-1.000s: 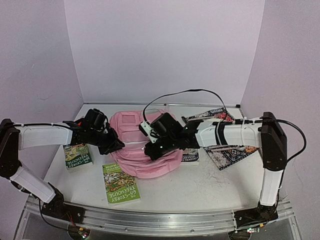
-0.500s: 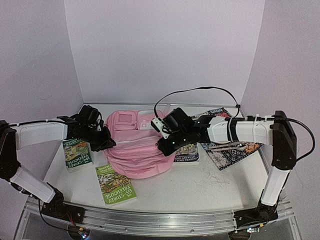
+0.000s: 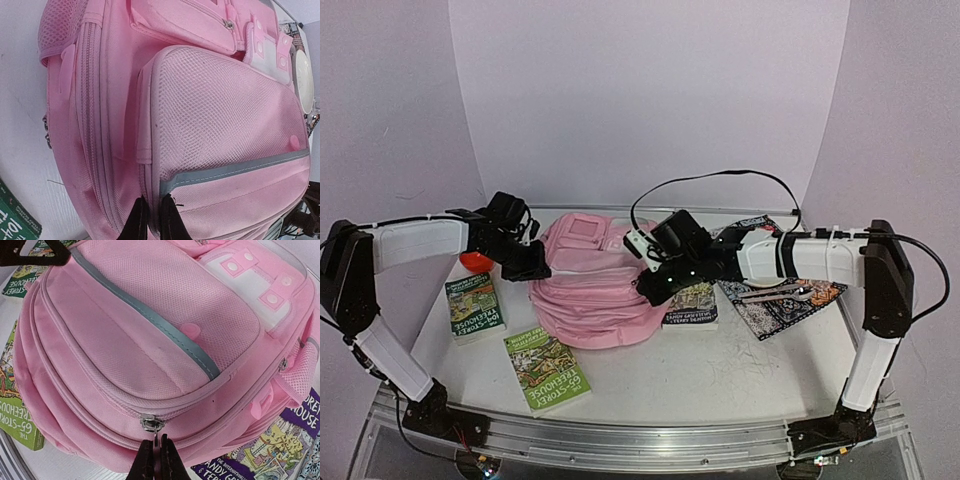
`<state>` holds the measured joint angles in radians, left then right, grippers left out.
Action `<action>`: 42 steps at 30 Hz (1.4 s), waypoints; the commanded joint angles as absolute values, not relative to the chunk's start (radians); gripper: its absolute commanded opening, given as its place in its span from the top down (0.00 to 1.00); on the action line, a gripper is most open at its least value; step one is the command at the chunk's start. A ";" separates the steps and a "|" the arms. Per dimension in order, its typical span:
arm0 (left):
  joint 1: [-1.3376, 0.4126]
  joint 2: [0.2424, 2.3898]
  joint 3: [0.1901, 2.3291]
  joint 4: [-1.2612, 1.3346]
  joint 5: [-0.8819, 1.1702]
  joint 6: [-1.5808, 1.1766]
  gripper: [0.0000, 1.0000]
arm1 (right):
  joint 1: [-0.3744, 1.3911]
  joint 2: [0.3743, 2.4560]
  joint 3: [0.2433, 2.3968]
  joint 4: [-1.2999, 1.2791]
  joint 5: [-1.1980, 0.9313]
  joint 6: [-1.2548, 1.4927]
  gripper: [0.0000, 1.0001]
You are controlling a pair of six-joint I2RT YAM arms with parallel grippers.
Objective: Pack the student bag
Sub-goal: Zip the upper front pocket of the student bag, then hold the upper front pocket of the student bag.
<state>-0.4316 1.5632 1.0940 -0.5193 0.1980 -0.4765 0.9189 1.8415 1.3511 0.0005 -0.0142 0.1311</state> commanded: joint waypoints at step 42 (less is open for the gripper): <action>-0.752 1.574 1.069 -0.186 0.297 0.656 0.27 | 0.904 1.905 1.508 -0.099 -0.185 0.129 1.00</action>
<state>-0.7509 1.5884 1.0841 -0.3198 0.2946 0.5637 0.8955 1.9087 1.4578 -0.1043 -0.1486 0.1273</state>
